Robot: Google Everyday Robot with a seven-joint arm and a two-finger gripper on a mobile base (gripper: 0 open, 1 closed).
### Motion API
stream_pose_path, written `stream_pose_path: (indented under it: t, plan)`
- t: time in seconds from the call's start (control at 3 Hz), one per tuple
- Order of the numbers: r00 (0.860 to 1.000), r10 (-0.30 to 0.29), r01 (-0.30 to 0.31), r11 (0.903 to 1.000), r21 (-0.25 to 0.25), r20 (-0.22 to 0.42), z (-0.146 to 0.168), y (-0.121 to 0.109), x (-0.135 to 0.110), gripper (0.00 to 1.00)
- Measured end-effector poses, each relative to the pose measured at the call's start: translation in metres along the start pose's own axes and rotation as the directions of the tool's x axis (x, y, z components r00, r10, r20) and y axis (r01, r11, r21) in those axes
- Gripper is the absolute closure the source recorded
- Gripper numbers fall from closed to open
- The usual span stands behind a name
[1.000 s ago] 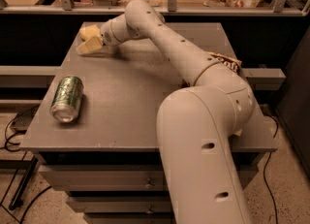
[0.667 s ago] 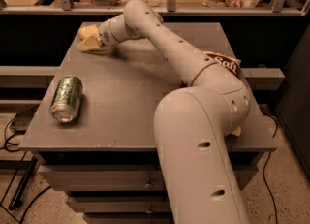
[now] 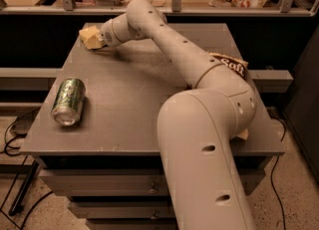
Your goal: Move sponge near green can
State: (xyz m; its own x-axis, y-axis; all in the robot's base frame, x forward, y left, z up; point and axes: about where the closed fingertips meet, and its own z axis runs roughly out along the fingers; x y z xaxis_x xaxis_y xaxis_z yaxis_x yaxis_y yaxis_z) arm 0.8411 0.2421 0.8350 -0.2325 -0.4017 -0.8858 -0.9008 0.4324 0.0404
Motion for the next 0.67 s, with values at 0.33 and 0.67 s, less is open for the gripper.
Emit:
stream_pose_path:
  t: [0.33, 0.67]
  plan:
    - [1.0, 0.0, 0.0, 1.0, 0.0, 0.0, 0.0, 0.0, -0.001, 1.0]
    - [0.994, -0.112, 0.112, 0.9937, 0.004, 0.002, -0.038, 0.014, -0.032, 1.0]
